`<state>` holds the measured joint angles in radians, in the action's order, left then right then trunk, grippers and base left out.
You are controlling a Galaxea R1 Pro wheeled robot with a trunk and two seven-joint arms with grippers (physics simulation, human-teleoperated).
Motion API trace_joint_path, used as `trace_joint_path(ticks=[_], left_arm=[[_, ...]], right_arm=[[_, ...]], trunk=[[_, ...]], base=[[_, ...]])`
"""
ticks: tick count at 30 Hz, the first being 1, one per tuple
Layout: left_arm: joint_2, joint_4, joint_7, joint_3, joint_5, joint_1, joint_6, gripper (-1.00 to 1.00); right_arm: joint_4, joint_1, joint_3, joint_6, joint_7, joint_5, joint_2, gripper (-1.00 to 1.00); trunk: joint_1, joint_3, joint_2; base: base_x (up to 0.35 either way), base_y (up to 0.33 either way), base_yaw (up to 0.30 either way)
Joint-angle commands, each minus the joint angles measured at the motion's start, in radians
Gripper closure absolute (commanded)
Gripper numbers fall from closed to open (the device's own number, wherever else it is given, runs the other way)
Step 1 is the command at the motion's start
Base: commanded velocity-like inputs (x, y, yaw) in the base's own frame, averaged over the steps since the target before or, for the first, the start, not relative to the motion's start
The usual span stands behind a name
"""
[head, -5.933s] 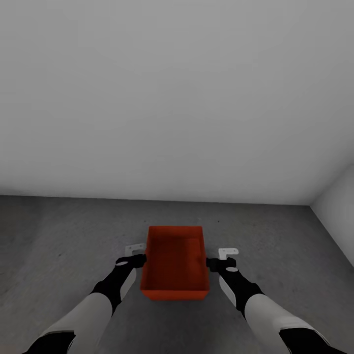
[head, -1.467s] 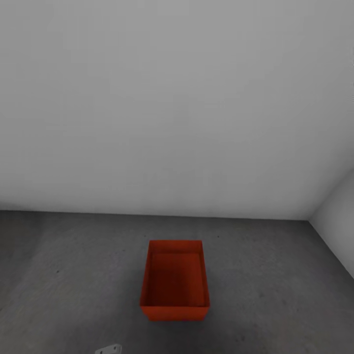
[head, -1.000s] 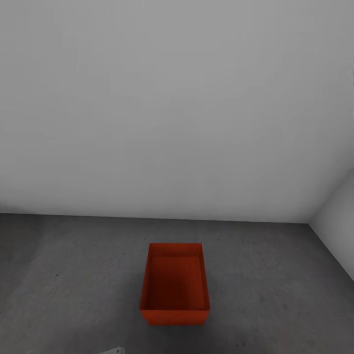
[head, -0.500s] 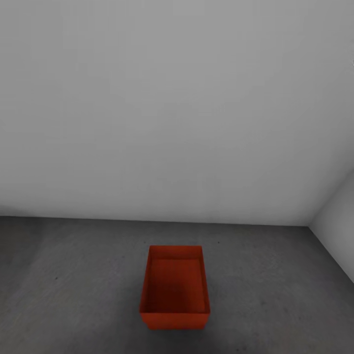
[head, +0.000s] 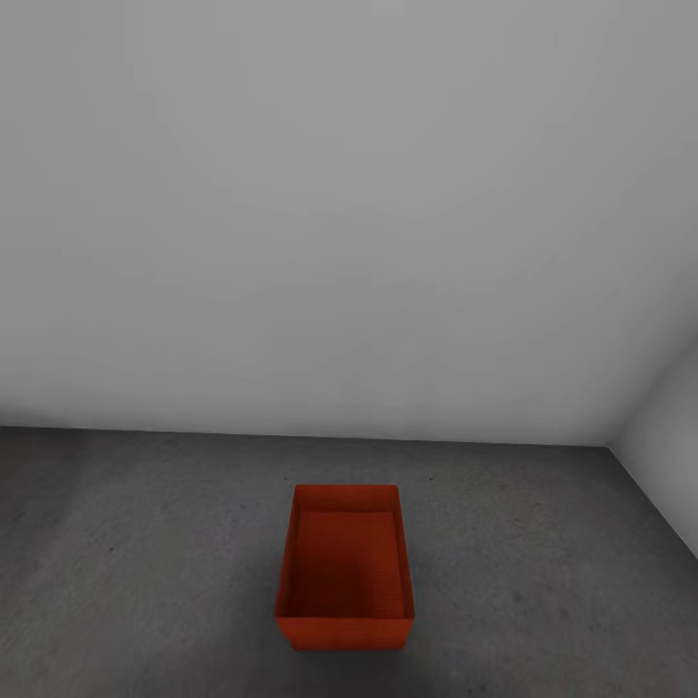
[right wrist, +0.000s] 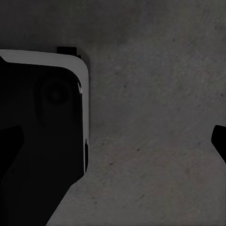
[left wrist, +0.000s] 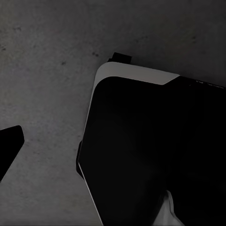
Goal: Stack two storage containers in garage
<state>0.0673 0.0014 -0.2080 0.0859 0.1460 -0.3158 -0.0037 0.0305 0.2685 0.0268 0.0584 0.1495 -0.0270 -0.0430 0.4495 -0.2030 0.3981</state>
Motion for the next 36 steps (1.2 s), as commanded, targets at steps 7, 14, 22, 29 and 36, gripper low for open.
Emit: trace_joint_path(ticks=[7, 14, 22, 29, 36], left_arm=[[0.002, 0.000, -0.004, 0.008, 0.004, 0.002, 0.001, -1.00], [0.001, 0.000, -0.004, 0.008, 0.004, 0.004, 0.001, -1.00], [0.000, 0.000, -0.004, 0.008, 0.004, 0.004, 0.001, -1.00], [-0.001, 0.000, -0.003, 0.008, 0.004, 0.004, 0.001, -1.00], [-0.001, 0.000, -0.002, 0.008, 0.004, 0.004, 0.001, -1.00]], right_arm=[[0.003, 0.001, 0.004, 0.006, 0.001, -0.009, 0.001, -1.00], [0.003, 0.001, 0.005, 0.006, -0.006, -0.011, 0.002, -1.00], [0.003, 0.001, 0.005, 0.006, -0.008, -0.011, 0.003, -1.00], [0.003, 0.001, 0.005, 0.005, -0.009, -0.011, 0.006, -1.00], [0.003, 0.001, 0.005, 0.008, -0.010, -0.010, 0.009, -1.00]], trunk=[[0.001, -0.002, 0.002], [0.001, -0.002, 0.002], [0.001, -0.002, 0.002], [0.001, -0.002, 0.002], [0.001, 0.003, 0.002]], base=[[-0.152, 0.052, 0.000], [-0.306, 0.015, 0.000], [-0.323, 0.001, 0.000], [-0.323, 0.000, 0.000], [-0.179, 0.000, 0.034]])
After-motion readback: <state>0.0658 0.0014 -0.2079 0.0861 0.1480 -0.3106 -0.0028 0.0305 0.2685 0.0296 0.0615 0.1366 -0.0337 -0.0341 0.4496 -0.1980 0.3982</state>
